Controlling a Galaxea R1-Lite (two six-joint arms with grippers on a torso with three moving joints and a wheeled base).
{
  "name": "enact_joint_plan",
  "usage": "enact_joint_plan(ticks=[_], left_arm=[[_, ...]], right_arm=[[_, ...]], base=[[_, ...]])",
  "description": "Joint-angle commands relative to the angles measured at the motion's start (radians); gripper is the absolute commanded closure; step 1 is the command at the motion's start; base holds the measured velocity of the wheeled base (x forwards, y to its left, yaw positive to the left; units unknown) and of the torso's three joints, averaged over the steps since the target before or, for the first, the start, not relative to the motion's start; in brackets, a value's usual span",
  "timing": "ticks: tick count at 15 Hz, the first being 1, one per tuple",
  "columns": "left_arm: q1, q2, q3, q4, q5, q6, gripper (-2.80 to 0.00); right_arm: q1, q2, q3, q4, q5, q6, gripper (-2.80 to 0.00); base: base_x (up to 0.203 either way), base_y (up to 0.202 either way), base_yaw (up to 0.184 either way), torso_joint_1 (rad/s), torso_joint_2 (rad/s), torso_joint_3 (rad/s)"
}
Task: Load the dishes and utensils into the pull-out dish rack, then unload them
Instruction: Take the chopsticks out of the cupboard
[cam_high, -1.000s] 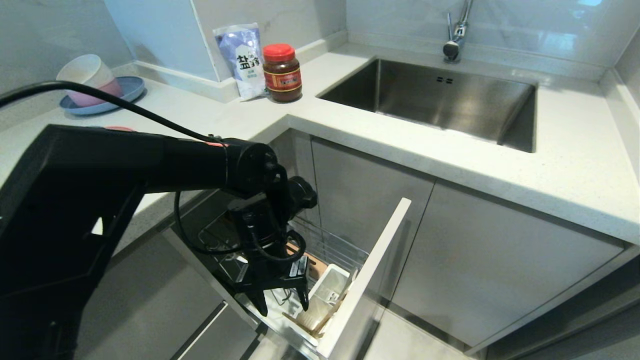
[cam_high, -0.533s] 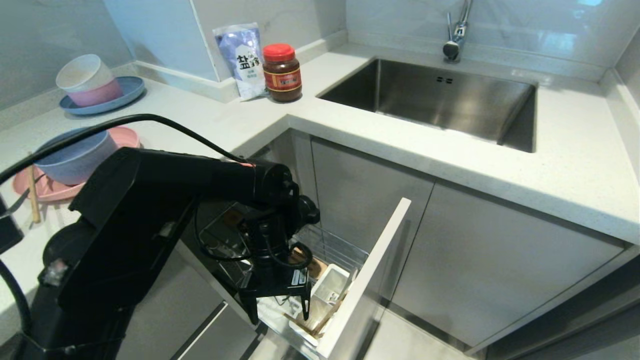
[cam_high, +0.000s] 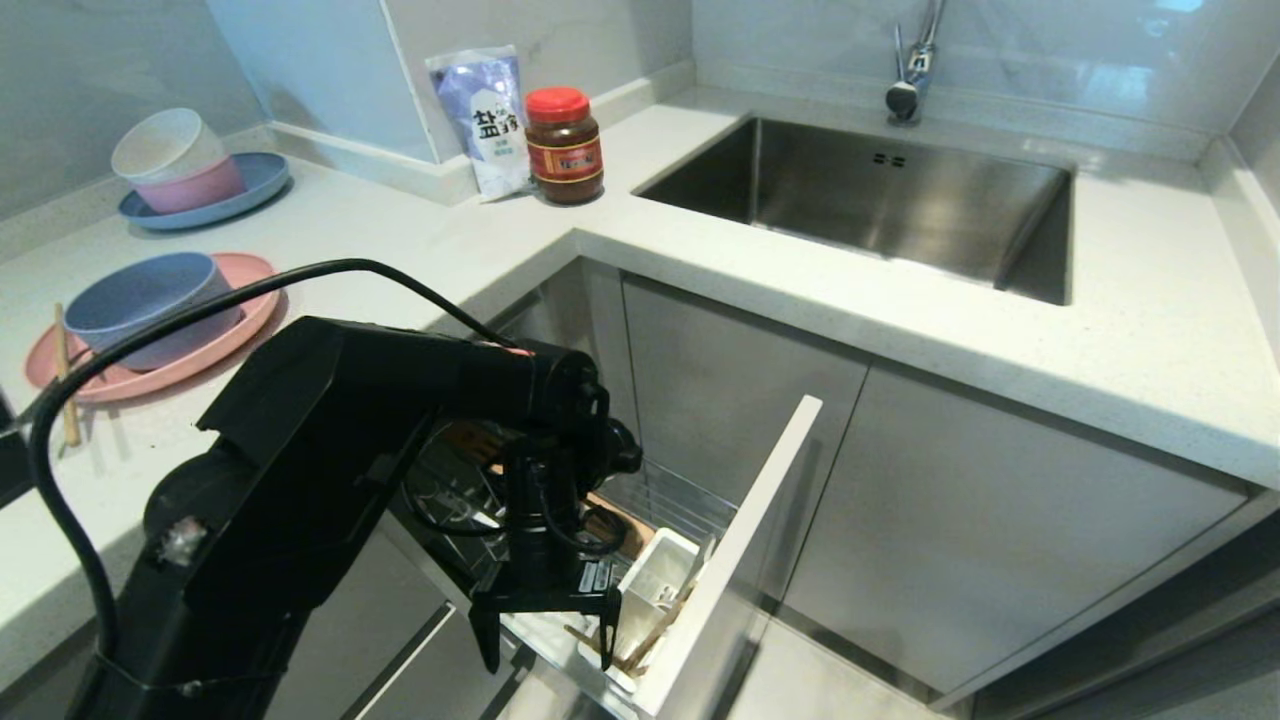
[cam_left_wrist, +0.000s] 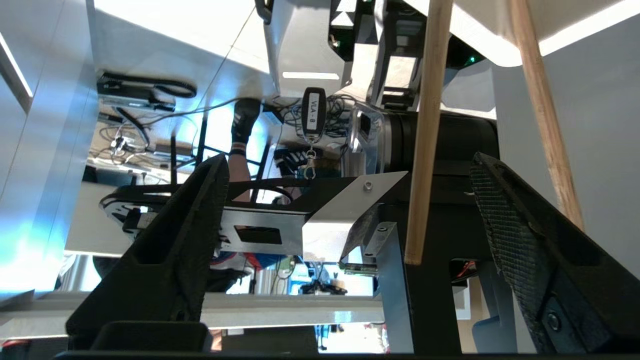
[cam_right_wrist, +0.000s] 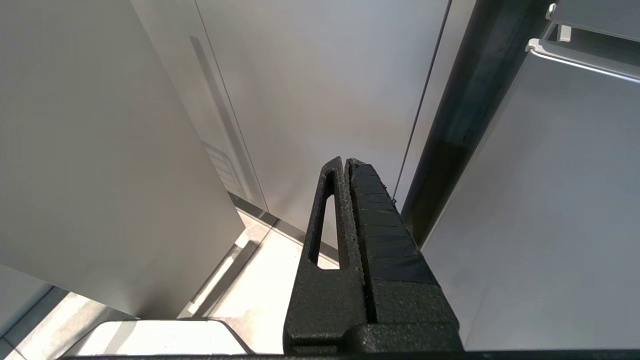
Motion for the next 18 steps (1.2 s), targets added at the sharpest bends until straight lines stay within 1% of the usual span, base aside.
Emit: enact_joint_plan(ticks=[1,6,10,11,18], left_arm=[[0.0,0.019,-0.003,0.006,-0.001,-0.004,-2.8],[-0.002,0.056,-0.016,-0.005,-0.001,-0.005,-2.8],[-0.005,0.056,-0.016,-0.022,-0.002,-0.006,-2.8],[-0.006,0.056,-0.016,-0.021,-0.002,-0.007,0.0],[-0.034,0.053,-0.017,-0.05,-0.014,-0.033,0.0]], right_arm=[[0.0,-0.004,0.002,-0.001,0.0,0.0,0.0],[0.001,-0.004,0.002,-0.001,0.0,0.0,0.0],[0.0,-0.004,0.002,0.0,0.0,0.0,0.0],[0.001,-0.004,0.002,0.0,0.0,0.0,0.0],[0.001,-0.004,0.002,-0.001,0.0,0.0,0.0]], base=[[0.0,0.0,0.0,0.0,0.0,0.0],[0.0,0.0,0.0,0.0,0.0,0.0],[0.0,0.0,0.0,0.0,0.0,0.0],[0.0,0.0,0.0,0.0,0.0,0.0],[0.0,0.0,0.0,0.0,0.0,0.0]])
